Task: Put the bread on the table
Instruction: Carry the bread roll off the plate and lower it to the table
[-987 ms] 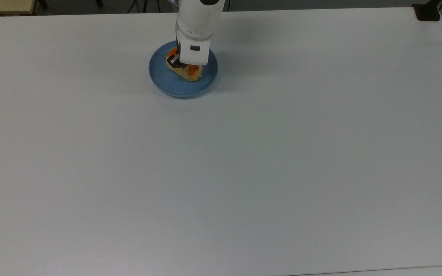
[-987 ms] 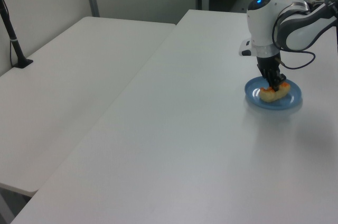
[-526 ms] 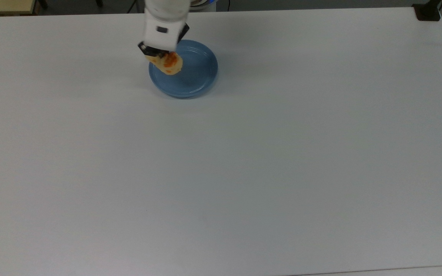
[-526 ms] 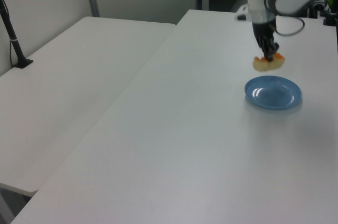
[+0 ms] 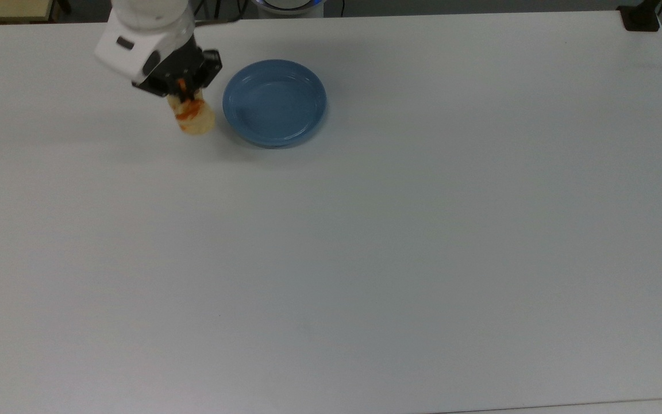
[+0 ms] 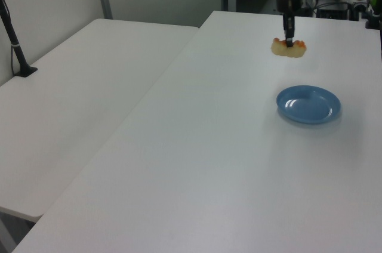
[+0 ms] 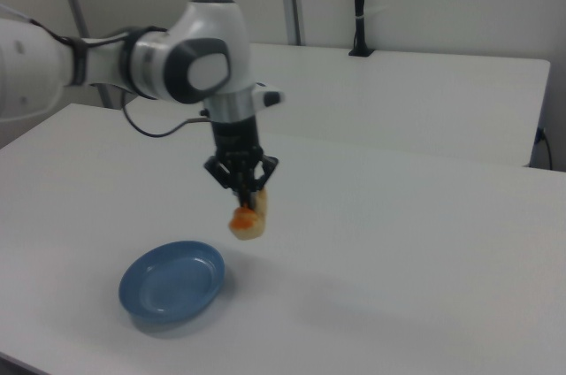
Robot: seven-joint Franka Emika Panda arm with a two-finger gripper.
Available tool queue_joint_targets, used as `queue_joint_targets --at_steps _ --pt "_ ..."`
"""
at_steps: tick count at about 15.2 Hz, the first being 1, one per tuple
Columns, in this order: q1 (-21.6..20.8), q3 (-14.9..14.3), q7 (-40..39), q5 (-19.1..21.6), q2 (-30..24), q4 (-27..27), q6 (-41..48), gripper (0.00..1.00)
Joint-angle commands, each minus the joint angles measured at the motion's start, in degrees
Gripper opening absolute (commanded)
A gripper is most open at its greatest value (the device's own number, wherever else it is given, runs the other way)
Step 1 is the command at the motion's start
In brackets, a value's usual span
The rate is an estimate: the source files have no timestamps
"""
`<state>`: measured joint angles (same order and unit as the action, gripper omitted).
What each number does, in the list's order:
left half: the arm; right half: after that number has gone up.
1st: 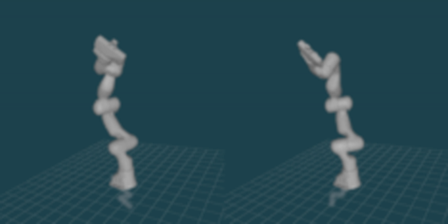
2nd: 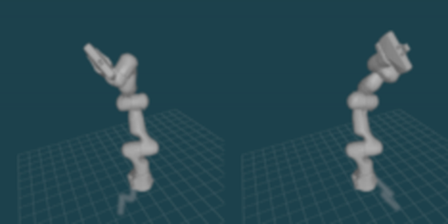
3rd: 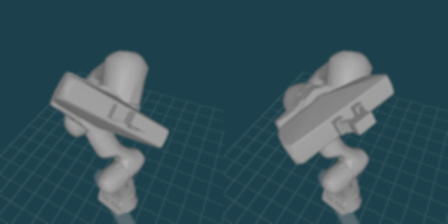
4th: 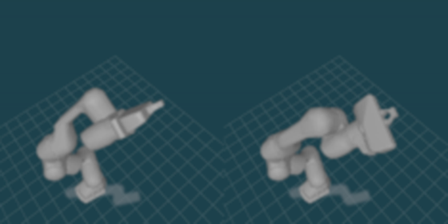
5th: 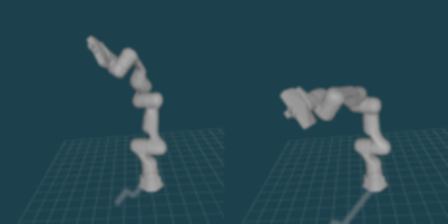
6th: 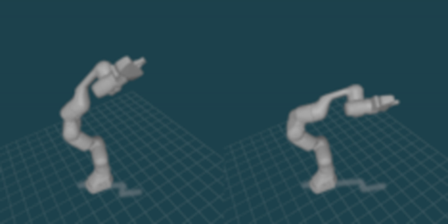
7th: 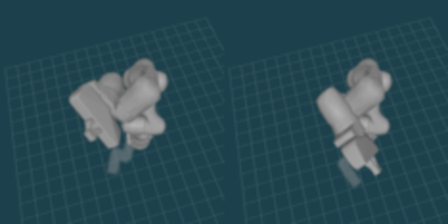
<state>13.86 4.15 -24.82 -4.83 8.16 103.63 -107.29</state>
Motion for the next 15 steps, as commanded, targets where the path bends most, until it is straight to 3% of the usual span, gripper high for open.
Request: queue_joint_targets --at_steps 1,7,13,15 --pt "0.99 -0.98 7.67 1.23 7.03 -4.84 -6.33 0.0" --pt "1.52 -1.69 10.93 0.7 16.53 -10.64 -9.34 0.0" --pt "1.44 -2.04 11.02 0.7 18.56 -10.65 -10.66 0.02" --pt "1.52 -2.04 10.93 0.62 18.65 -10.56 -10.66 0.32"
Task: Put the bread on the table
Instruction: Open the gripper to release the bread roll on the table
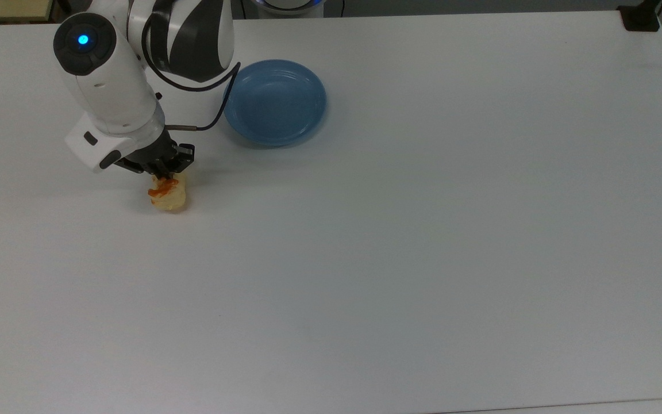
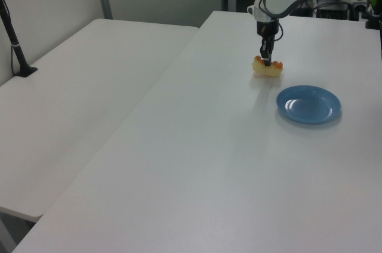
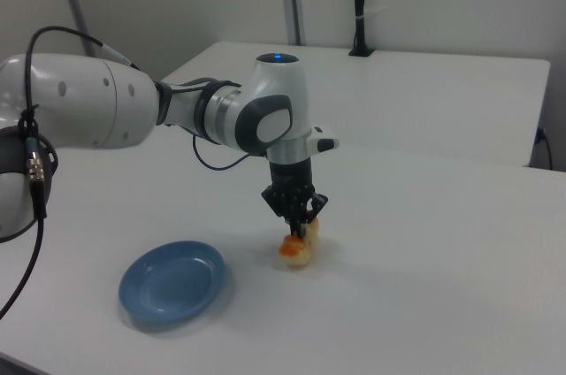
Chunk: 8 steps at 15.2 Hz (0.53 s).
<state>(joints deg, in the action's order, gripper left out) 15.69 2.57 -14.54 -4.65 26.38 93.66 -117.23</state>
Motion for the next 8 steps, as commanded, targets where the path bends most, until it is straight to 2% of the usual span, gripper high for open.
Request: queue_joint_targets --at_steps 1,2,4,5,8 --pt "-0.31 -0.55 0.56 0.34 0.42 -0.5 -0.72 0.45" --pt "-0.31 -0.55 0.56 -0.01 0.42 -0.41 -0.72 0.69" --pt "-0.22 -0.55 0.56 -0.71 0.34 -0.41 -0.72 0.92" --pt "-0.22 -0.55 0.56 -0.8 0.34 -0.41 -0.81 1.0" --pt "-0.04 -0.55 0.56 -1.15 -0.01 -0.41 -0.72 1.0"
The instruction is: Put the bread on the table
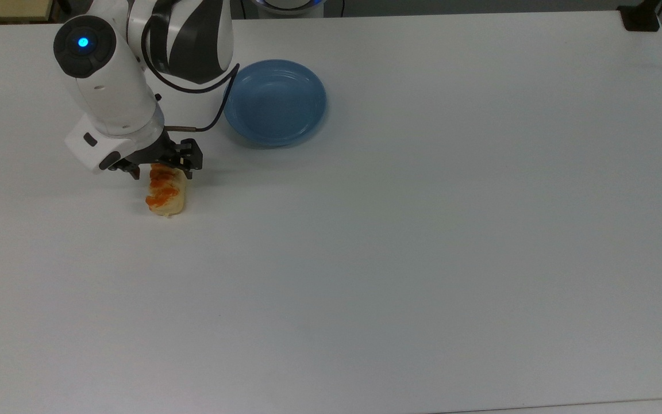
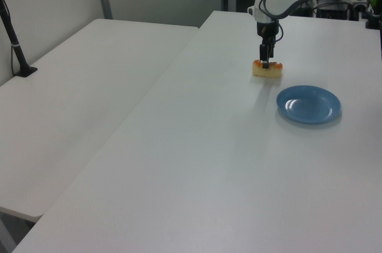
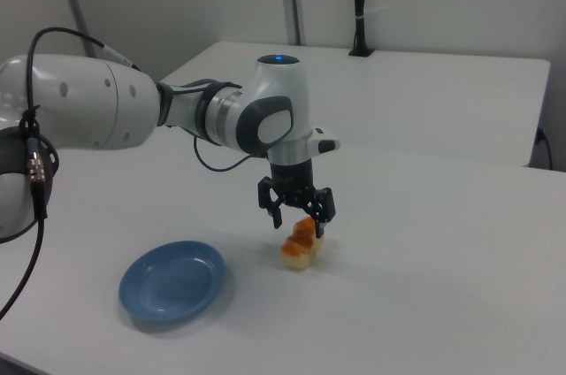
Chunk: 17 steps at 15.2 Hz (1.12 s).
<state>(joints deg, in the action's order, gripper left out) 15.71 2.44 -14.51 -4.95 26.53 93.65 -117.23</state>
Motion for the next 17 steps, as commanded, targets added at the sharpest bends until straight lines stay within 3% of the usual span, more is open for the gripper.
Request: queue_joint_targets --at_steps 1,6,11,17 --pt "0.02 -0.41 0.63 -0.85 -0.69 -0.4 -0.63 1.0" --pt "0.28 -0.41 5.1 -0.59 -7.79 -0.49 4.8 1.0" --pt "-0.59 -0.33 5.98 -0.24 -19.21 -0.58 15.34 1.0" --pt "-5.33 -0.5 12.05 0.29 -30.9 -0.14 26.68 1.0"
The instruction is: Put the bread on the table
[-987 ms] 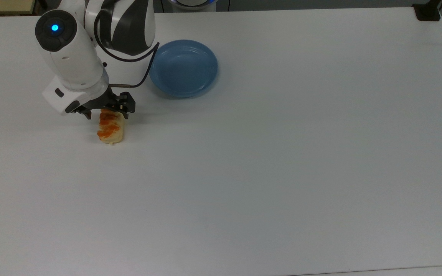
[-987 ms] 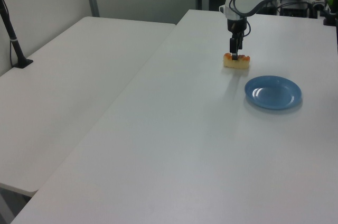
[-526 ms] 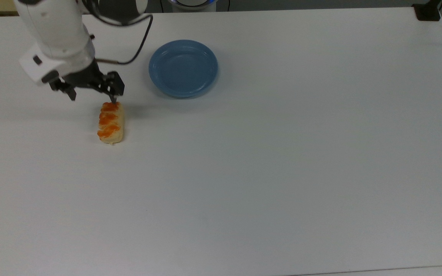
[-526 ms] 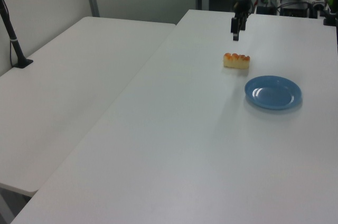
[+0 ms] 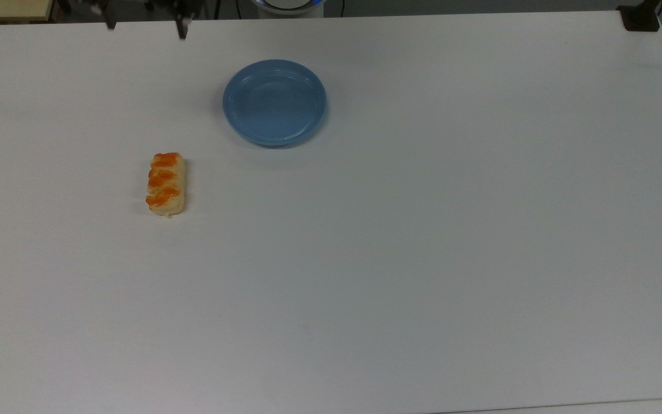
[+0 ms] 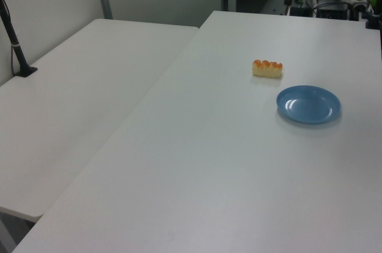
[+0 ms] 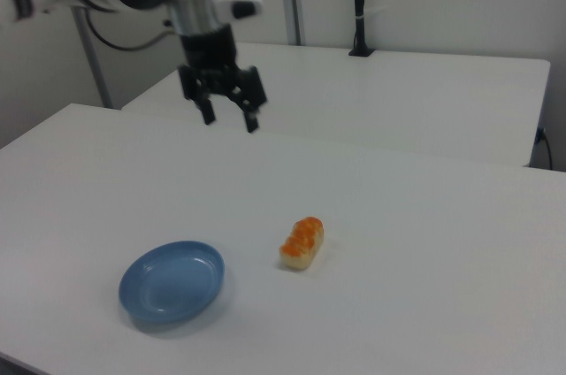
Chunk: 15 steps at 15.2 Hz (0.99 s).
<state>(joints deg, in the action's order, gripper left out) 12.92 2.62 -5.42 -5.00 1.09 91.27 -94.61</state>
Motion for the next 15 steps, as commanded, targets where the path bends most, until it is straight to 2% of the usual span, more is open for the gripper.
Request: queue_joint_targets --at_steps 1,4,7,9,15 --pt "-2.72 -0.69 2.79 0.34 -6.7 2.51 5.39 1.0" --pt "-2.72 -1.39 2.0 0.6 -6.72 2.25 4.36 1.0" --pt "-2.46 -2.18 0.07 0.6 -6.1 2.42 -3.18 1.0" --pt "-2.46 -2.54 -0.55 0.52 -5.84 2.42 -5.14 1.0" --pt "-2.72 -2.54 -0.03 0.6 -6.27 2.16 -0.84 1.0"
